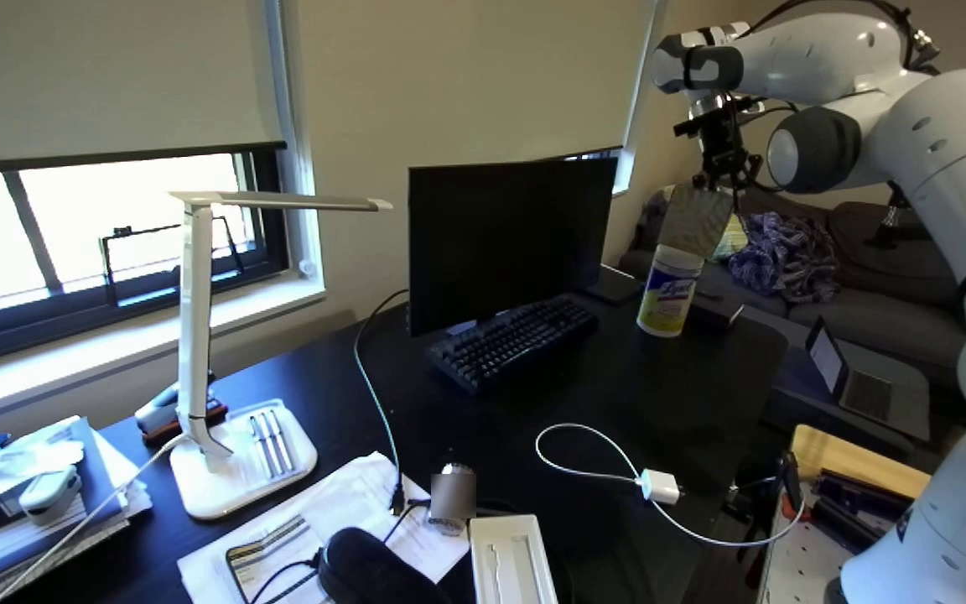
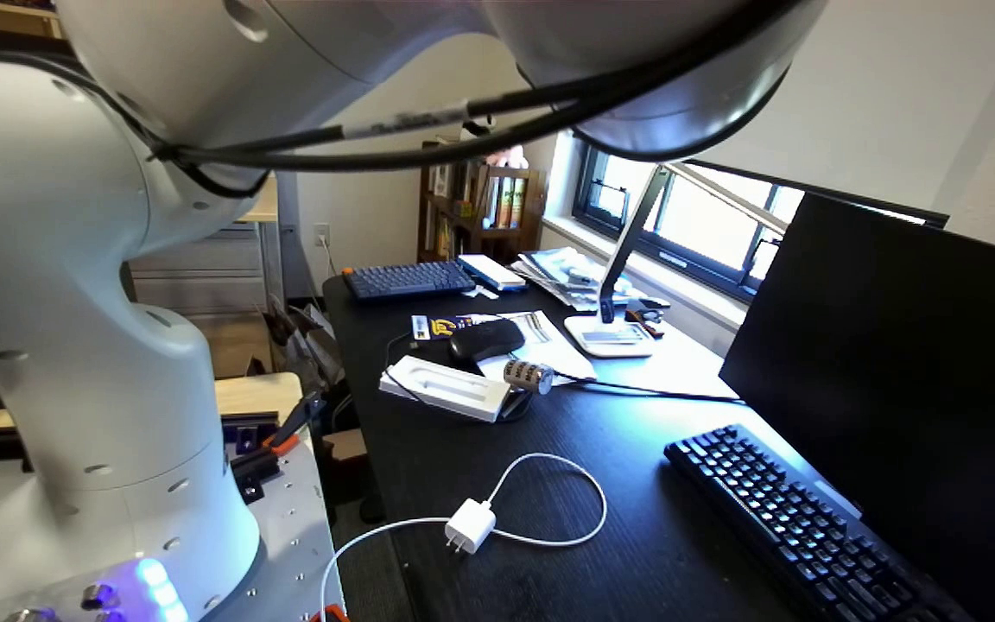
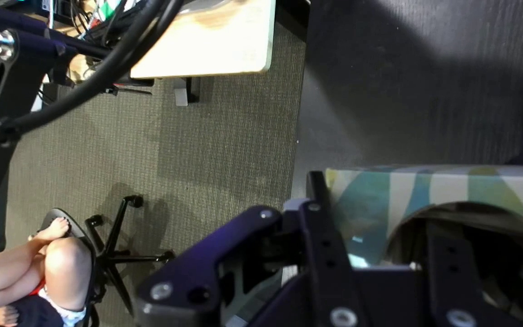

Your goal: Pick up the tissue box and move it to the right.

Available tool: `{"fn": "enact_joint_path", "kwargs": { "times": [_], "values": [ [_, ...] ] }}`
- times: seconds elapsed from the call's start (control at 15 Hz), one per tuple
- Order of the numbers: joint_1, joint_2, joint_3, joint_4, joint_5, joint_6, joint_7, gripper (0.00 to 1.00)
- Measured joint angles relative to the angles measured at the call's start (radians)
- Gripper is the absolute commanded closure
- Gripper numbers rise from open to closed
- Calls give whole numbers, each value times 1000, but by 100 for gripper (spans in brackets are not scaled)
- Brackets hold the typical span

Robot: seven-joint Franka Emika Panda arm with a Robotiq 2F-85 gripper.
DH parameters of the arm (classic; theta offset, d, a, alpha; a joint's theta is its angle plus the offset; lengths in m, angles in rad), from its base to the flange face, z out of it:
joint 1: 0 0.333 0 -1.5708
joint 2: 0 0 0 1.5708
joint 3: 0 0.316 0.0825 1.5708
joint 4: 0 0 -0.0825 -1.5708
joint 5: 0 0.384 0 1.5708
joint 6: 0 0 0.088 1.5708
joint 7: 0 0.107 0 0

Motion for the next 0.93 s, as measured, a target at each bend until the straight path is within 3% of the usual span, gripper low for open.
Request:
{"fn": "enact_joint_path", "kwargs": {
  "times": [0.53, 0.93],
  "values": [
    [-93, 11, 60, 47, 30, -45, -10, 97],
    [-99, 11, 72, 59, 32, -48, -10, 98]
  ]
}}
